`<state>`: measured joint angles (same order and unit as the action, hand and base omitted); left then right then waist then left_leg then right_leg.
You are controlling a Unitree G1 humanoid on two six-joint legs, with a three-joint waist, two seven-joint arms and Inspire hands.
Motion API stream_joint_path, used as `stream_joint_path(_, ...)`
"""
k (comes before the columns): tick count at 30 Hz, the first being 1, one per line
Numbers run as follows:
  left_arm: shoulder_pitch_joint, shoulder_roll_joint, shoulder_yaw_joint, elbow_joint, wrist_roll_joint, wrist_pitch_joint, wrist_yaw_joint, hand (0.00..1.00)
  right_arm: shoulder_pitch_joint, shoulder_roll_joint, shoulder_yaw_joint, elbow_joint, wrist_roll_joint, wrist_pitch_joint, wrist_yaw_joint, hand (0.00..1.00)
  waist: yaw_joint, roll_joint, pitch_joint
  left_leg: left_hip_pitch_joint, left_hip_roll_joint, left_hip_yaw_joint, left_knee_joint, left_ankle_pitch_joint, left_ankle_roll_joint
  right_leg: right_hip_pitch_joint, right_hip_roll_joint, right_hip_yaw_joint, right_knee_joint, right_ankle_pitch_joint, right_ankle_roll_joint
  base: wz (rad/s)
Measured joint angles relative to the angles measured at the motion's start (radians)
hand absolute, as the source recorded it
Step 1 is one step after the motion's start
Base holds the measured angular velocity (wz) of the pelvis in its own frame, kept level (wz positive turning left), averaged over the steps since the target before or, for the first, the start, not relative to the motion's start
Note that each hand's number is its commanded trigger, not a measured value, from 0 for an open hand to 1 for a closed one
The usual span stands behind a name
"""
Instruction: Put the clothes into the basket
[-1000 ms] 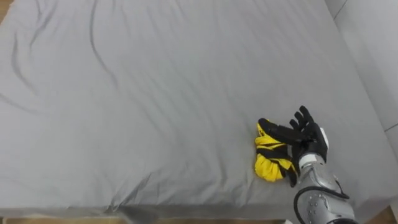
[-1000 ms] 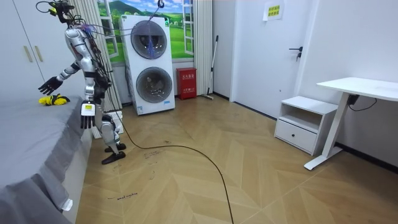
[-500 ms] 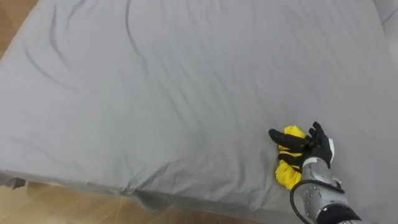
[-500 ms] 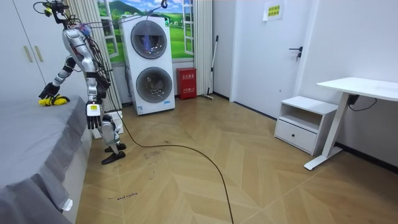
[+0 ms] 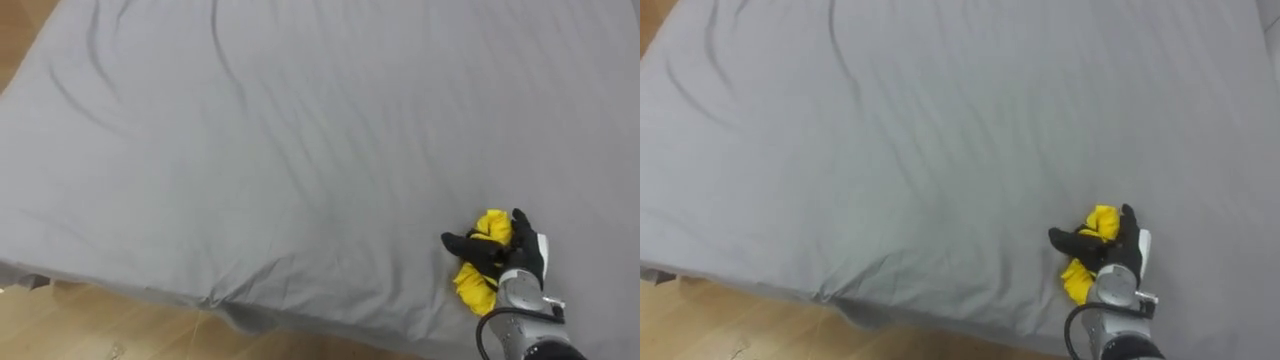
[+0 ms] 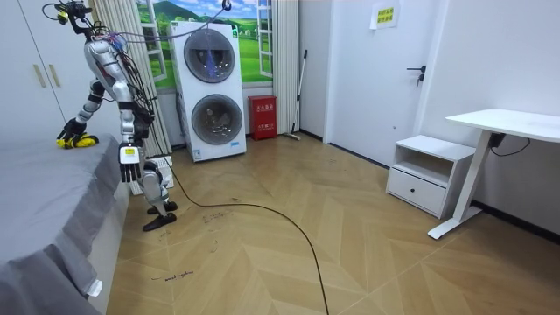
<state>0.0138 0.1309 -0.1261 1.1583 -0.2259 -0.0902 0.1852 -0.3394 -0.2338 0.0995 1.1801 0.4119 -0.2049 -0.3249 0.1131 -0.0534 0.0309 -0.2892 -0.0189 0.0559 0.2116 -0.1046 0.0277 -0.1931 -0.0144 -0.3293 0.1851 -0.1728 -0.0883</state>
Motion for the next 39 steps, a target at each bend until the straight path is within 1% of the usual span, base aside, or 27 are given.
stream_joint_path(1,0.0,0.0,-0.008,0.0,0.0,0.0,0.002,0.0,0.003,-0.001,0.007,0.007,-0.002,0.0,0.0,0.0,0.0,-0.001,-0.0008,0.001,0.0,0.001,-0.003,0.0,0.0,0.0,0.0,0.0,0.0,0.0,0.0,0.03)
stream_joint_path(2,0.0,0.0,-0.011,0.0,0.0,0.0,0.003,0.0,0.004,-0.002,0.01,0.008,-0.003,0.0,0.0,0.06,0.0,-0.002,-0.0011,0.002,0.0,0.002,-0.005,0.0,-0.001,0.0,0.0,0.0,0.0,0.0,0.0,0.0)
stream_joint_path(3,0.0,0.001,-0.014,-0.001,0.001,0.0,0.005,0.0,0.006,-0.003,0.015,0.01,-0.003,0.0,0.0,0.78,0.0,-0.002,-0.0016,0.002,0.0,0.002,-0.007,0.001,-0.001,0.0,0.0,0.0,0.0,0.0,0.0,0.0)
stream_joint_path(4,-0.001,0.001,-0.014,-0.001,0.001,0.0,0.008,0.0,0.006,-0.003,0.018,0.018,-0.009,0.0,0.0,1.0,0.0,-0.004,-0.0025,0.003,0.0,0.002,-0.007,0.001,-0.001,0.0,0.0,-0.001,0.0,0.0,0.0,0.0)
stream_joint_path(7,-0.002,0.001,-0.013,0.0,0.001,-0.001,0.009,0.0,0.007,-0.006,0.017,0.031,-0.01,0.0,-0.001,1.0,-0.001,-0.006,-0.0042,0.002,-0.001,-0.004,-0.007,0.001,-0.001,0.001,0.0,-0.006,0.0,0.0,0.0,0.07)
stream_joint_path(11,-0.002,0.001,-0.017,0.0,-0.006,-0.001,0.009,0.0,0.003,-0.02,0.02,0.083,-0.011,0.003,-0.001,1.0,-0.002,-0.008,-0.0057,0.004,-0.002,-0.014,-0.007,0.001,-0.001,0.007,-0.001,-0.025,0.002,0.002,0.001,0.1)
stream_joint_path(13,-0.002,0.002,-0.024,0.007,-0.012,-0.001,0.009,0.0,0.004,-0.03,0.034,0.112,-0.011,0.014,0.001,1.0,-0.001,-0.009,-0.0055,0.011,-0.002,-0.015,-0.008,0.001,-0.001,0.014,-0.001,-0.027,0.002,0.003,0.001,0.02)
stream_joint_path(18,-0.006,0.003,-0.024,0.011,-0.014,0.0,0.002,0.0,0.006,-0.011,0.034,0.133,-0.015,0.027,0.001,1.0,0.001,-0.011,-0.0044,0.012,-0.002,-0.015,-0.007,0.001,-0.001,0.017,-0.002,-0.026,0.0,0.003,0.001,0.0)
stream_joint_path(21,-0.013,0.003,-0.024,0.011,-0.015,0.0,-0.001,0.0,0.009,0.003,0.037,0.141,-0.015,0.052,0.002,1.0,0.001,-0.013,-0.005,0.002,-0.005,-0.015,-0.004,0.005,0.0,0.016,-0.002,-0.027,-0.015,0.002,0.002,0.02)
stream_joint_path(22,-0.016,0.003,-0.025,0.011,-0.017,0.0,-0.001,0.0,0.009,0.006,0.037,0.141,-0.015,0.054,0.003,1.0,0.0,-0.014,-0.0045,-0.002,-0.006,-0.015,-0.005,0.007,0.001,0.012,-0.002,-0.027,-0.017,0.003,0.003,0.0)
stream_joint_path(30,-0.02,0.004,-0.036,0.011,-0.022,-0.001,0.0,0.0,0.007,0.006,0.036,0.145,-0.013,0.067,0.017,1.0,0.0,-0.016,-0.0046,-0.001,-0.008,-0.015,-0.012,0.007,0.002,0.011,-0.004,-0.028,-0.016,0.004,0.005,0.0)
stream_joint_path(36,-0.019,0.007,-0.032,0.025,-0.016,-0.001,0.0,0.0,0.013,0.0,0.023,0.113,0.028,0.079,0.04,1.0,-0.007,-0.017,-0.0053,0.011,-0.008,-0.004,-0.018,0.007,0.002,0.013,-0.004,-0.015,-0.015,0.004,0.005,-0.05)
stream_joint_path(38,-0.017,0.01,-0.032,0.024,-0.014,0.001,0.0,0.0,0.023,-0.001,0.005,0.084,0.033,0.093,0.045,1.0,-0.019,-0.017,-0.0056,0.019,-0.007,-0.002,-0.023,0.007,0.002,0.017,-0.004,-0.012,-0.015,0.004,0.005,-0.06)
stream_joint_path(39,-0.013,0.01,-0.032,0.022,-0.016,0.001,0.001,0.0,0.03,-0.001,-0.014,0.058,0.047,0.106,0.048,1.0,-0.025,-0.017,-0.006,0.029,-0.007,0.005,-0.025,0.007,0.002,0.023,-0.004,-0.004,-0.014,0.004,0.006,-0.2)
